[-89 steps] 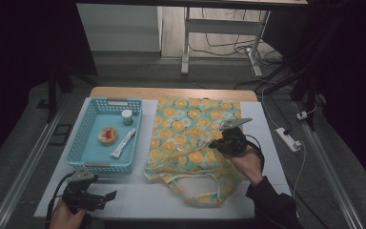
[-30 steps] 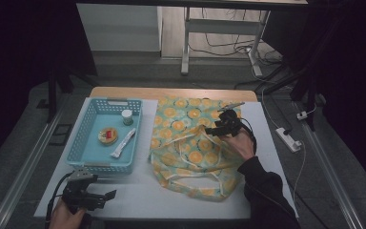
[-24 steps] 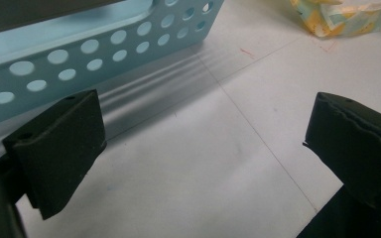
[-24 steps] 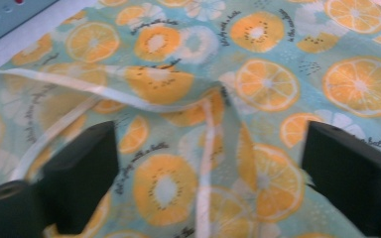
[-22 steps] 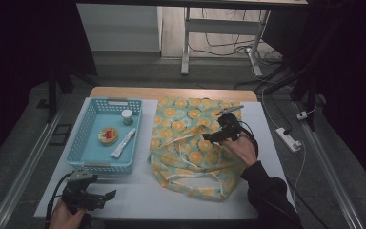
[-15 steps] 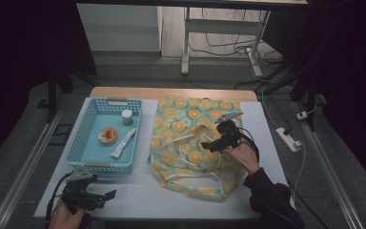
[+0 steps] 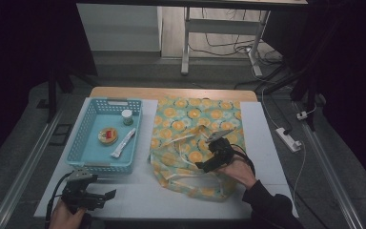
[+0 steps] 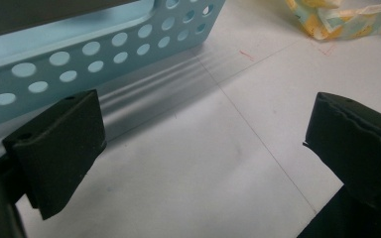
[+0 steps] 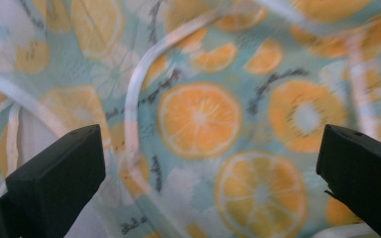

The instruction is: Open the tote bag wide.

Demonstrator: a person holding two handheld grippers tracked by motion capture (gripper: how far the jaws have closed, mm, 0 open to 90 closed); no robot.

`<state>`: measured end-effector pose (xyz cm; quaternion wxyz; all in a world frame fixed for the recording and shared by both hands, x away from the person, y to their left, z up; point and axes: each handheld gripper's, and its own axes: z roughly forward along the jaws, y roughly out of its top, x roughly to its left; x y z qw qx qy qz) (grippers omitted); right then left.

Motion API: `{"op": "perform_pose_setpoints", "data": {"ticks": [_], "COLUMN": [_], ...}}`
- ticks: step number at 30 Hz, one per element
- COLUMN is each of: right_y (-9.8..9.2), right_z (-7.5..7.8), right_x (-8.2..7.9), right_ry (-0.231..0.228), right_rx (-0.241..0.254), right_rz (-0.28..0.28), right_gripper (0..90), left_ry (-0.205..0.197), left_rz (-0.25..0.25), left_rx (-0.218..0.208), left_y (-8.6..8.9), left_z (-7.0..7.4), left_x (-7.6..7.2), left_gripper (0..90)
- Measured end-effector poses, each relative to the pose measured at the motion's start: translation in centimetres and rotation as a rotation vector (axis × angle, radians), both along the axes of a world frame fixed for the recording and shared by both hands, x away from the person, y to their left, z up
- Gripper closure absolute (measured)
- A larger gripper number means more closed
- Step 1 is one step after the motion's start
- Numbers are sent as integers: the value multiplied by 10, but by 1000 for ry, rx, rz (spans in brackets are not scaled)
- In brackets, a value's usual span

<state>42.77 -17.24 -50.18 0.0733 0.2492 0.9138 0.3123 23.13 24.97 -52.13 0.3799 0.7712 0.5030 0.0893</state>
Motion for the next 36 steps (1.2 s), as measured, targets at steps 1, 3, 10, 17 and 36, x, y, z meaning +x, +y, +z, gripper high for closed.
{"op": "perform_pose_setpoints", "data": {"ticks": [1,3,10,17,36], "right_y": [1,1,2,-1,-7], "right_z": [-3,-10,-24,-17,-1], "right_x": [-1,-4,-9,-13,-9], "right_ry": [-4,5,-20,-43,15], "right_rx": [-13,-26,-72,-41,54], "right_rz": [-1,11,23,70,100], "right_gripper": [0,0,11,389,899], "left_ry": [1,1,1,2,2], "left_rz": [-1,-1,-1,-3,-1], "left_rx": [1,2,5,9,4], "left_y": [0,0,0,-1,0], "left_z": [0,0,0,0,0], "left_x": [0,0,0,0,1], "left_gripper": [24,24,24,25,25]}}
